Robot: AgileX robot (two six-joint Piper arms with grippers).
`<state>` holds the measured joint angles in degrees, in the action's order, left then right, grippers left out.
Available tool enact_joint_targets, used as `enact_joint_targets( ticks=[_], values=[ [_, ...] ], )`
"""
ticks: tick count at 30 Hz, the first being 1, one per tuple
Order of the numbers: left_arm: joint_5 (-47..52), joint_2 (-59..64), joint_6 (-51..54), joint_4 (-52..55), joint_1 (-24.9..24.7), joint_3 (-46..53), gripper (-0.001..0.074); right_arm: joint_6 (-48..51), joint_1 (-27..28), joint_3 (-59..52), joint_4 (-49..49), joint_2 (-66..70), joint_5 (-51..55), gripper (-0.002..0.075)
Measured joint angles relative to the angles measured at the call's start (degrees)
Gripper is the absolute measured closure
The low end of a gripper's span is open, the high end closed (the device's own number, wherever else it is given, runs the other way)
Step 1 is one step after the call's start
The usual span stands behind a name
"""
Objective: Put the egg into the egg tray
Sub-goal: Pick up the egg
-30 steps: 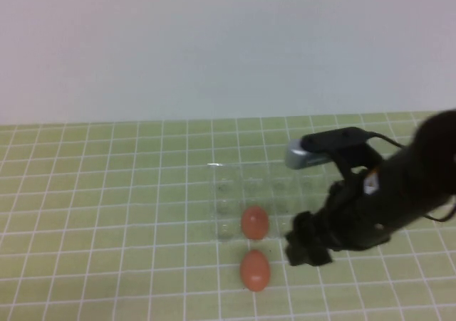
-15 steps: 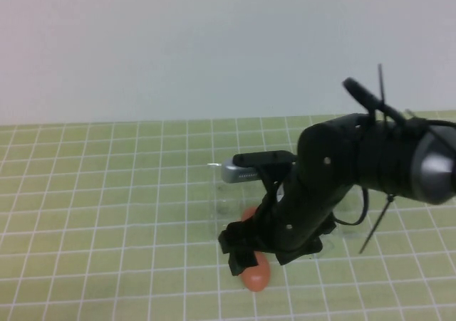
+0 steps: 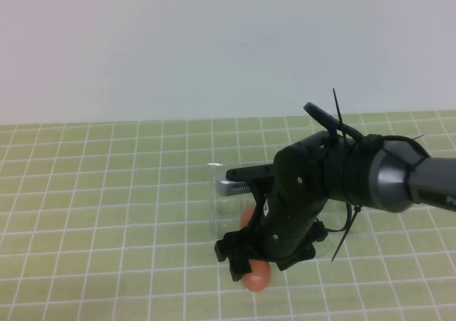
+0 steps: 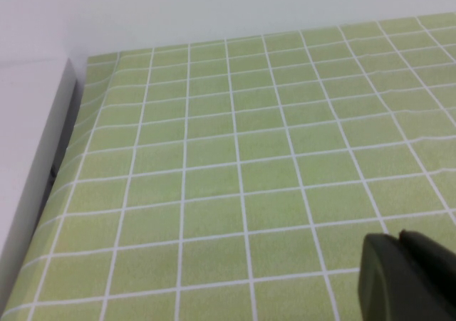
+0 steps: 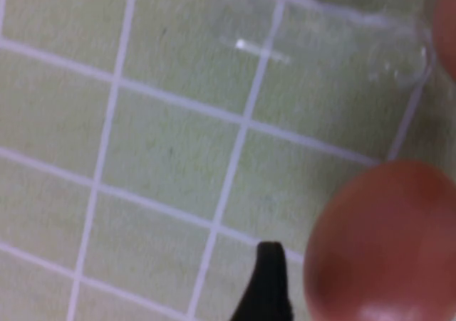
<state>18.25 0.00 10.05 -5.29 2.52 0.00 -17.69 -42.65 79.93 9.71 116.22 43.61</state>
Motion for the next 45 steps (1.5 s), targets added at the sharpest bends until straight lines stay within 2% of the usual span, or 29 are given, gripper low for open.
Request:
enact_joint_targets(
  ticks=[7, 19, 31, 39, 45],
  values=[
    [0.00, 0.00, 0.00, 0.00, 0.00, 0.00, 0.0737, -0.95, 0.00, 0.47, -0.68, 1.46, -2.84, 0.0174],
    [0.00, 0.00, 0.00, 0.00, 0.00, 0.00, 0.0737, -0.95, -0.15, 0.58, -1.96, 2.60, -4.88, 0.0194],
    [0.00, 0.00, 0.00, 0.00, 0.00, 0.00, 0.0737, -0.50, -0.50, 0.58, -1.96, 2.72, -5.31, 0.0310],
    [0.00, 0.00, 0.00, 0.00, 0.00, 0.00, 0.0736, -0.33, -1.49, 0.58, -1.96, 2.35, -5.40, 0.0321],
    [0.00, 0.00, 0.00, 0.00, 0.00, 0.00, 0.0736, 2.25, -3.60, 0.58, -2.45, -4.98, -5.40, 0.0321]
  ],
)
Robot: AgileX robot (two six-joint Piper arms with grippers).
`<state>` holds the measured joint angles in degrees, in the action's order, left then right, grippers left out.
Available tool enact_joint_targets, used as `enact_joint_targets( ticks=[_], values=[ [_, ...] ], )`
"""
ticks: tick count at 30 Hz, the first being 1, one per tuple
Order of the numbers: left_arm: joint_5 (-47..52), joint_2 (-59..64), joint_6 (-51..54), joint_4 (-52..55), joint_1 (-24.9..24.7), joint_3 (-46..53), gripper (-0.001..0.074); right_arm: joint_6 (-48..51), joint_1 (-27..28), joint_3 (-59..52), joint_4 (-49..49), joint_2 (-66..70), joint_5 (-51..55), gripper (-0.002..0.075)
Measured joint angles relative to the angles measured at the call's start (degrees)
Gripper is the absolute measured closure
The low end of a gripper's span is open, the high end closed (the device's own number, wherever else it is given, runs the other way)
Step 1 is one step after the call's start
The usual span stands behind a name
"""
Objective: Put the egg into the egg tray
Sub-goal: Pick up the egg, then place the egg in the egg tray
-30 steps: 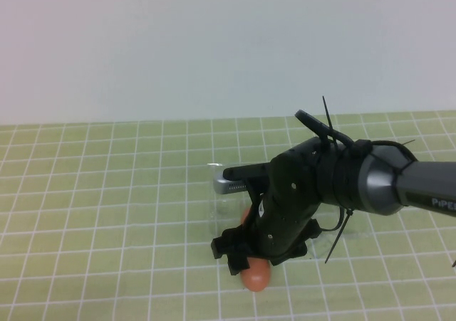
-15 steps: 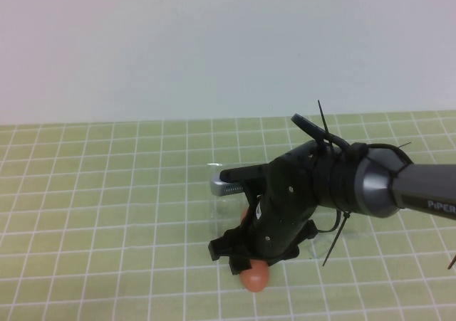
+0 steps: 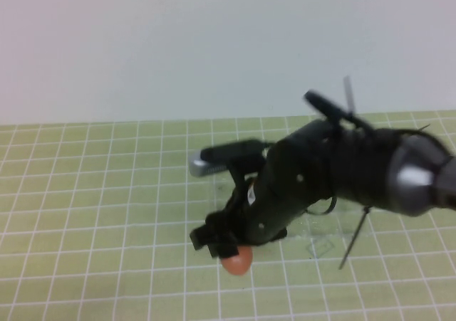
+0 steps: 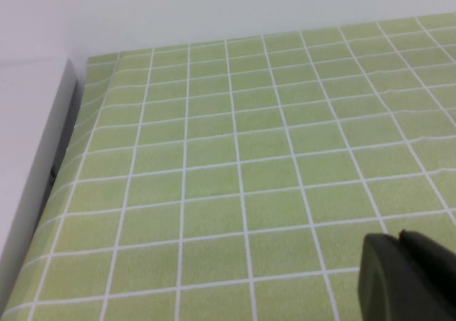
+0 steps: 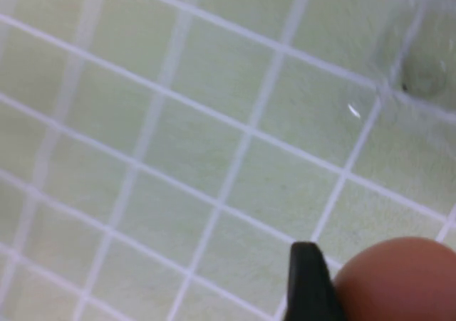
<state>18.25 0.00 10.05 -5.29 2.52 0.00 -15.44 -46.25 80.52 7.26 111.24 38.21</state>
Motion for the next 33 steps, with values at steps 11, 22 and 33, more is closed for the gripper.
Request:
enact_joint_targets(
  ticks=[11, 22, 33],
  values=[
    [0.00, 0.00, 0.00, 0.00, 0.00, 0.00, 0.0736, 2.91, -0.98, -15.25, -3.40, -15.45, -26.12, 0.0321],
    [0.00, 0.00, 0.00, 0.00, 0.00, 0.00, 0.0737, 29.89, -1.56, -34.33, 27.34, -14.83, -63.73, 0.0321],
    [0.00, 0.00, 0.00, 0.00, 0.00, 0.00, 0.0736, 39.69, -1.56, -34.33, 35.46, -6.14, -74.31, 0.0321]
  ],
)
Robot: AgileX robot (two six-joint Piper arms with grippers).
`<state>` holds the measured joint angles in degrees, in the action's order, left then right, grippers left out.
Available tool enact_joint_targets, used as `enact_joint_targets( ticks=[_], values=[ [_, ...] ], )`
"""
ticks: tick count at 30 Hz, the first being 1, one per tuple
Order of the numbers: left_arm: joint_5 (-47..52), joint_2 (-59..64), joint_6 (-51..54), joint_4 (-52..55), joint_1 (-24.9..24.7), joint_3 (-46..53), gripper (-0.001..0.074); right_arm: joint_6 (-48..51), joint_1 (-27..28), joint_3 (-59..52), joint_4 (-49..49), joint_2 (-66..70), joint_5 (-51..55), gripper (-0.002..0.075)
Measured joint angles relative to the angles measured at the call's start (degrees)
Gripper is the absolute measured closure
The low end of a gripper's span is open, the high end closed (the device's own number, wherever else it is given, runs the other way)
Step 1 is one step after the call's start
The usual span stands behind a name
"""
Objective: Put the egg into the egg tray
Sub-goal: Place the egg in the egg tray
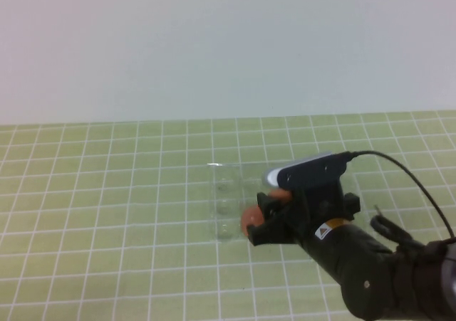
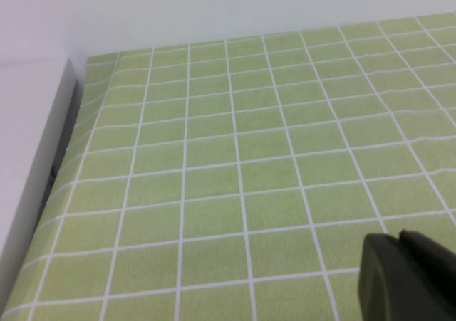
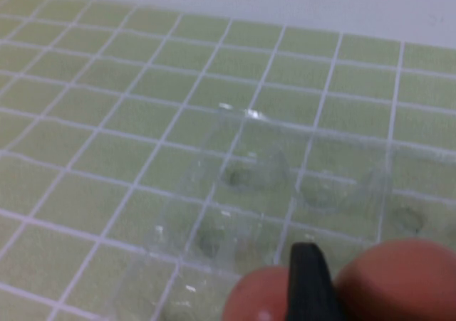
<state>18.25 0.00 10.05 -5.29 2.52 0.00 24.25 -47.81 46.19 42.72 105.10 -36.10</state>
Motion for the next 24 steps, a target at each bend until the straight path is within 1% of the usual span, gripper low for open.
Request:
enact_joint_targets(
  ticks=[6, 15, 24],
  values=[
    [0.00, 0.00, 0.00, 0.00, 0.00, 0.00, 0.0736, 0.42, 0.00, 0.00, 0.45, 3.39, -0.88, 0.0321],
    [0.00, 0.00, 0.00, 0.00, 0.00, 0.00, 0.0736, 2.57, 0.00, 0.00, 0.90, 3.59, -4.97, 0.0321],
    [0.00, 0.00, 0.00, 0.00, 0.00, 0.00, 0.0737, 1.06, 0.00, 0.00, 3.03, 5.33, -5.39, 0.0321]
  ],
)
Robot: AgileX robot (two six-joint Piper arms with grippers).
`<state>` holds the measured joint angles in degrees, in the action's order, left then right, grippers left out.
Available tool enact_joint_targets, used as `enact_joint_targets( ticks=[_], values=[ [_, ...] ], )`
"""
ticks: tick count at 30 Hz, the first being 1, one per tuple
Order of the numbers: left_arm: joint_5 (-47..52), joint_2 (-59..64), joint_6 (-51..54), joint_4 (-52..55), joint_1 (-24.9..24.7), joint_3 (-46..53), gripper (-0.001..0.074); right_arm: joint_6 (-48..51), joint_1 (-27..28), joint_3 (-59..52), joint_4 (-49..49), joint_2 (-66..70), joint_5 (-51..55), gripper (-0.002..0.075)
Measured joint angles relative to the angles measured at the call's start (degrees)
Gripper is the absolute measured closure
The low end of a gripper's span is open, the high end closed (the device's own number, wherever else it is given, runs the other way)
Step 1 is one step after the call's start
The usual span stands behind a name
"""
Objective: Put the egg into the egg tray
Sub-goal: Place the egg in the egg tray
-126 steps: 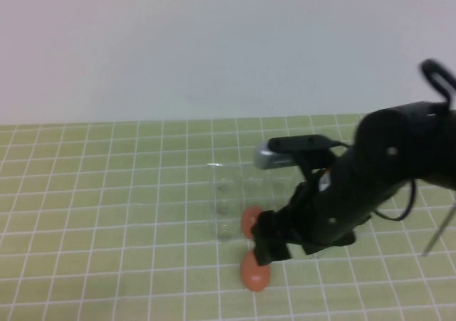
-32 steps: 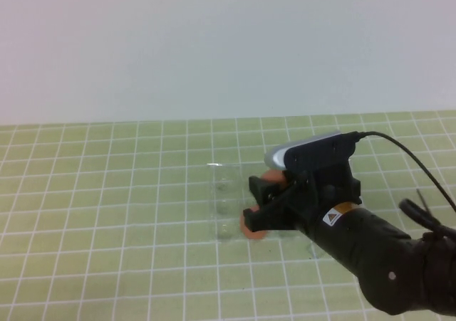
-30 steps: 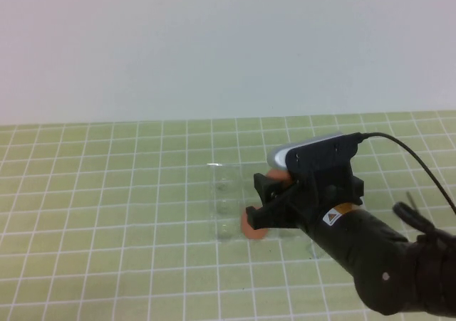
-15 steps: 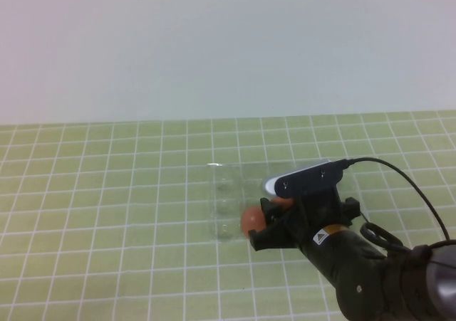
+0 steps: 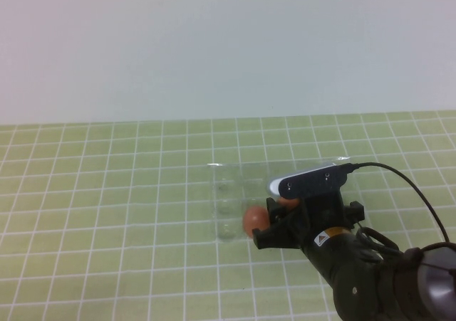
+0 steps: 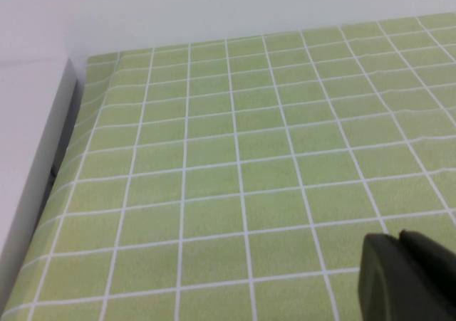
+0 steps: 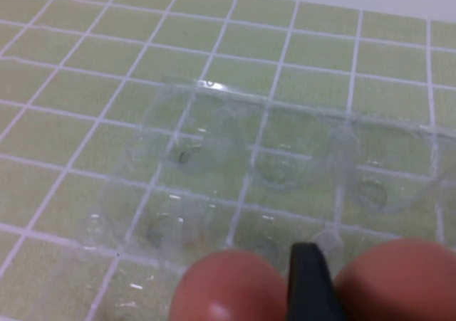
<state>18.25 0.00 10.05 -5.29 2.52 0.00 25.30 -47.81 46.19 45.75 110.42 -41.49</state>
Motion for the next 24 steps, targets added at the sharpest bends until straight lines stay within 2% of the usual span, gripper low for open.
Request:
enact_joint_targets(
  ticks=[24],
  values=[
    [0.00, 0.00, 0.00, 0.00, 0.00, 0.00, 0.0737, -1.50, 0.00, 0.00, -0.25, 2.14, -1.90, 0.0322]
  ],
)
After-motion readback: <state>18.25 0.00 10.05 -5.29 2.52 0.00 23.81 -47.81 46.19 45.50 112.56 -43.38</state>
